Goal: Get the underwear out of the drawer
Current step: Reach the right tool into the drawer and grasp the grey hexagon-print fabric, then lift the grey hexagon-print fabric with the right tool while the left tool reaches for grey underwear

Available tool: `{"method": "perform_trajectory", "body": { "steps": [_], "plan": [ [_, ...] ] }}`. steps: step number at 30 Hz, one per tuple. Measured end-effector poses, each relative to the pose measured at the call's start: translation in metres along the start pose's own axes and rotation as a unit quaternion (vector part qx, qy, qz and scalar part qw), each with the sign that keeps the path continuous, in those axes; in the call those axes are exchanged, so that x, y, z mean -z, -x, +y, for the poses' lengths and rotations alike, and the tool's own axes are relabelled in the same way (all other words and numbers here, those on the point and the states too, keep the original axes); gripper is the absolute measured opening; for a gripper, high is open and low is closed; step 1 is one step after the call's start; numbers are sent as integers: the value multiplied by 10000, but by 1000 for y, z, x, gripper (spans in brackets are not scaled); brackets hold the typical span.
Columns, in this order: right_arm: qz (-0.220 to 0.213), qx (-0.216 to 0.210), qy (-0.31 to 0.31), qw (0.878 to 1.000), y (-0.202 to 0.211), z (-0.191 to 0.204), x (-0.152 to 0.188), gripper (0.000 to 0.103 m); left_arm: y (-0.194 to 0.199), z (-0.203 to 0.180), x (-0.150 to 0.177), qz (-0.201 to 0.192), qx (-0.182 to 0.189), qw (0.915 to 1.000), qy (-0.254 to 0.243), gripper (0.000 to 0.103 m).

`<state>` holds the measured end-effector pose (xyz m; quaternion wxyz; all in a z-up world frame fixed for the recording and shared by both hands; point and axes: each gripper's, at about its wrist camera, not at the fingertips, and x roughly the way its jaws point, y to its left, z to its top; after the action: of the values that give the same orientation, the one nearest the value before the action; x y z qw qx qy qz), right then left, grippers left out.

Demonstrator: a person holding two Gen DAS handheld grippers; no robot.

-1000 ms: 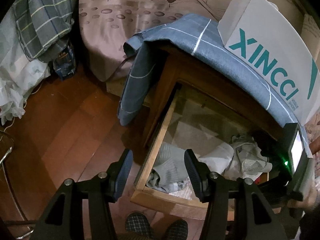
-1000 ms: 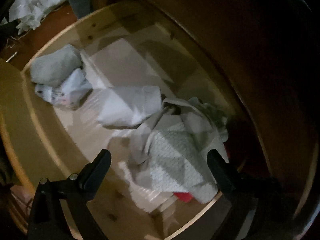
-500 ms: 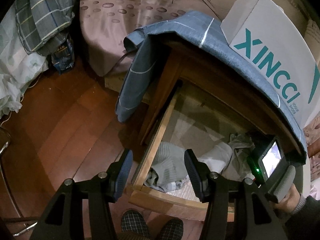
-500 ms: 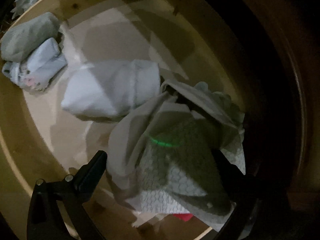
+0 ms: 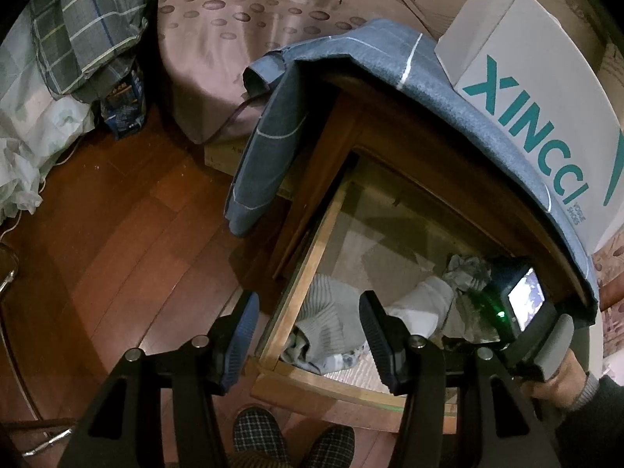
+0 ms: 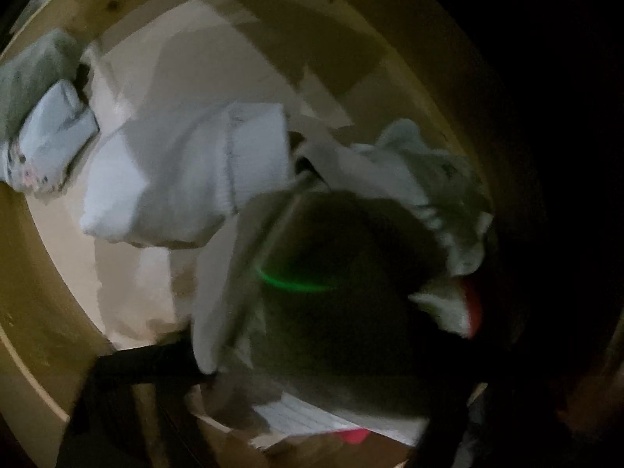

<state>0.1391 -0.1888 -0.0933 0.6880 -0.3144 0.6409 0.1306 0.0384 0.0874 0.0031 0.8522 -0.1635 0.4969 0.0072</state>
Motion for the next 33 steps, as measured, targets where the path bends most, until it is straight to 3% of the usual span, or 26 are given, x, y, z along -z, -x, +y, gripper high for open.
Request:
{"method": "perform_trajectory", "body": {
  "steps": [2,5,12,19,23,29,33],
  "plan": [
    [-29,-62,-133,9999,6,-3,1,39,1,0,0,-8,0,10000,-1,55],
    [-101,-276,-474,9984,20,-8,5,29,1,0,1,-17,-2,10000,-21,55],
    [-159,-1113,-1268,9855,45,-14,19,25,3,1,1,-22,28,10000,-9,55],
    [-251,-1514,-1612,9749,64,-15,33,24,0,1,1,45,97,9999,-16,55],
    [-403,-1490,-1895,9697,78,-19,46,24,-3,3,-1,165,202,9997,31,55],
    [-810,-1826,-2873,9368,78,-36,99,24,-17,-8,-7,685,398,9957,-485,55],
    [-1038,-2115,-3487,9071,76,-41,128,24,-30,-25,-15,1023,278,9862,-1273,55]
  ]
}}
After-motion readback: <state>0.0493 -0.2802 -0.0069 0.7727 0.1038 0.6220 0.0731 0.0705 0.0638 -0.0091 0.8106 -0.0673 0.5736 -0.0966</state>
